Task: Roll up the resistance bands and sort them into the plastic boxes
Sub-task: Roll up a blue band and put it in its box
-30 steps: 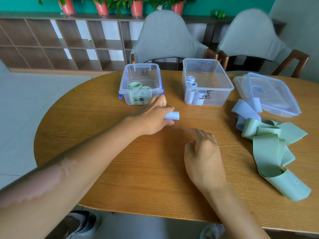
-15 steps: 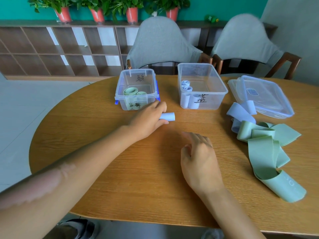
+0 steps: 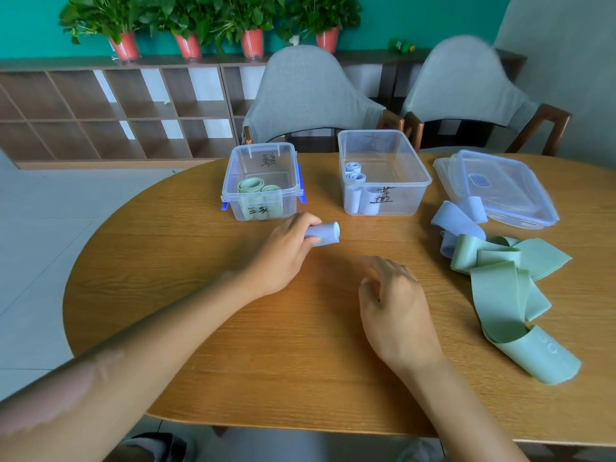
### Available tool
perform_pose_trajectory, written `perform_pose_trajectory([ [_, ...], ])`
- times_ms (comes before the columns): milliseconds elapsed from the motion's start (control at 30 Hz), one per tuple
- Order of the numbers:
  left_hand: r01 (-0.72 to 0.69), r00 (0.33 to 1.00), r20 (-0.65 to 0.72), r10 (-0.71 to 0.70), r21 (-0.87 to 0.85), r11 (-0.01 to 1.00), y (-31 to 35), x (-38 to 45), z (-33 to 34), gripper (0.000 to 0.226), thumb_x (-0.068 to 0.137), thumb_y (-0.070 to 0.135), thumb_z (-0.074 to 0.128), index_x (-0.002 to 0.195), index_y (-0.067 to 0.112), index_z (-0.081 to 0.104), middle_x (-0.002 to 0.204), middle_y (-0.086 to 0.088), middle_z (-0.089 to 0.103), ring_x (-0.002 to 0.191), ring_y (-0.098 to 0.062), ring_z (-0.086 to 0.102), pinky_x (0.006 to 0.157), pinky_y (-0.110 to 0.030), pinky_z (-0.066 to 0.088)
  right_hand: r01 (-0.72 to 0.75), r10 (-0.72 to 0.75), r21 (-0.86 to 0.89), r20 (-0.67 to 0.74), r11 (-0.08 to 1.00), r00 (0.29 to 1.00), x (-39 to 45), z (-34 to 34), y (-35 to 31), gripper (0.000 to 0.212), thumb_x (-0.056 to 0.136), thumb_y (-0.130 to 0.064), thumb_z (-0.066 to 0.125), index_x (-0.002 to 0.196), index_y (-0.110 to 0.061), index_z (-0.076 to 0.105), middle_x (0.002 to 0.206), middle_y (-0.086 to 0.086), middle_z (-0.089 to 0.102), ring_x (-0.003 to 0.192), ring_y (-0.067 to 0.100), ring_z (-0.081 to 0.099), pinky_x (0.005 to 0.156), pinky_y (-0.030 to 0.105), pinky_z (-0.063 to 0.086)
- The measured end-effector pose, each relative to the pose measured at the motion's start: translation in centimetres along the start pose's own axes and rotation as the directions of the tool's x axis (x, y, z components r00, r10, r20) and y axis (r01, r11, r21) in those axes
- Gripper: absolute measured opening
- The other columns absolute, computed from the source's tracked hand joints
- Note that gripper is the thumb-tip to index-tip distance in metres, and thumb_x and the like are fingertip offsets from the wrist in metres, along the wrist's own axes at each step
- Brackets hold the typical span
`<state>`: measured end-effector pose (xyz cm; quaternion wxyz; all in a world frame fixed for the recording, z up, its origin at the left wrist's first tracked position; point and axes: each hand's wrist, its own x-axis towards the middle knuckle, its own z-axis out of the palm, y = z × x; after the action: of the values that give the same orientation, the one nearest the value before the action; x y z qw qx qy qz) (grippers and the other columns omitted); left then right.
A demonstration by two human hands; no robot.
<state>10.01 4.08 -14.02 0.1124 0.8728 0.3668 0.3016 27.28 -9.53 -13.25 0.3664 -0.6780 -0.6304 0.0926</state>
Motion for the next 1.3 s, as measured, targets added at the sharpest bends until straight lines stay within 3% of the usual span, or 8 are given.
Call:
perform_pose_trajectory([
  [100,0.056,0.998,-0.001,-0.056,-0.11,0.992,1.2,-1.0,-0.3,0.017,0.104,0.016,0.049,0.12,0.011,0.054,0.113,0.001,0.06,0.101,-0.013,0.054,0.087,-0.021,0.038,-0.007,0.008,0.008,-0.028,1.0,1.0,0.1,-0.5,0.3,0.034,0.093,-0.004,0.052,0.123,-0.015,0.065,0.111,0.002,0.069,0.108,0.023,0.057,0.089,0.022,0.038],
  [300,0.127,0.992,0.023,-0.127,-0.364,0.923,3.1,-1.2,-0.9,0.019,0.106,0.019,0.044,0.121,0.015,0.055,0.107,0.0,0.064,0.102,-0.016,0.062,0.094,-0.032,0.048,-0.042,0.044,0.031,-0.066,0.999,0.997,0.1,-1.9,1.0,0.034,0.093,-0.003,0.054,0.122,-0.015,0.066,0.111,0.004,0.069,0.101,0.023,0.057,0.083,0.02,0.035],
  [433,0.175,0.983,0.026,-0.182,-0.433,0.884,3.7,-0.4,-1.1,0.021,0.106,0.025,0.044,0.121,0.02,0.058,0.096,0.001,0.066,0.096,-0.01,0.063,0.096,-0.035,0.048,-0.062,0.066,0.051,-0.082,0.997,0.994,0.1,-2.8,1.3,0.036,0.093,-0.004,0.054,0.126,-0.014,0.065,0.117,0.005,0.068,0.101,0.024,0.059,0.092,0.031,0.045],
  [667,0.207,0.967,-0.024,-0.252,-0.498,0.842,4.5,3.0,-1.6,0.013,0.099,0.015,0.061,0.111,0.02,0.06,0.099,-0.001,0.071,0.086,-0.014,0.07,0.086,-0.028,0.053,-0.075,0.084,0.088,-0.106,0.993,0.991,-0.1,-4.0,1.9,0.034,0.095,-0.008,0.053,0.127,-0.016,0.064,0.121,0.003,0.067,0.112,0.02,0.059,0.1,0.034,0.047],
  [800,0.188,0.965,-0.083,-0.25,-0.447,0.875,5.0,6.3,-2.4,0.012,0.094,0.011,0.068,0.106,0.012,0.066,0.094,0.001,0.074,0.083,-0.013,0.071,0.08,-0.026,0.057,-0.069,0.081,0.096,-0.124,0.993,0.989,0.0,-4.2,2.1,0.034,0.096,-0.011,0.053,0.127,-0.018,0.063,0.12,0.0,0.066,0.113,0.017,0.058,0.099,0.035,0.049],
  [1000,0.139,0.972,-0.14,-0.188,-0.304,0.943,5.0,11.9,-2.7,0.017,0.093,0.012,0.069,0.11,0.016,0.069,0.104,0.001,0.074,0.098,-0.011,0.07,0.094,-0.032,0.056,-0.075,0.093,0.124,-0.146,0.989,0.985,0.2,-4.8,2.4,0.033,0.097,-0.012,0.052,0.127,-0.02,0.063,0.119,-0.003,0.066,0.113,0.014,0.058,0.097,0.033,0.049],
  [1300,0.084,0.996,0.013,-0.083,-0.004,0.996,6.5,17.5,-1.1,0.029,0.095,0.007,0.065,0.124,0.006,0.065,0.119,-0.01,0.068,0.103,-0.019,0.065,0.094,-0.026,0.048,-0.073,0.093,0.135,-0.148,0.988,0.985,0.7,-5.4,2.9,0.032,0.097,-0.013,0.053,0.127,-0.019,0.063,0.114,-0.003,0.065,0.109,0.016,0.058,0.095,0.031,0.048],
])
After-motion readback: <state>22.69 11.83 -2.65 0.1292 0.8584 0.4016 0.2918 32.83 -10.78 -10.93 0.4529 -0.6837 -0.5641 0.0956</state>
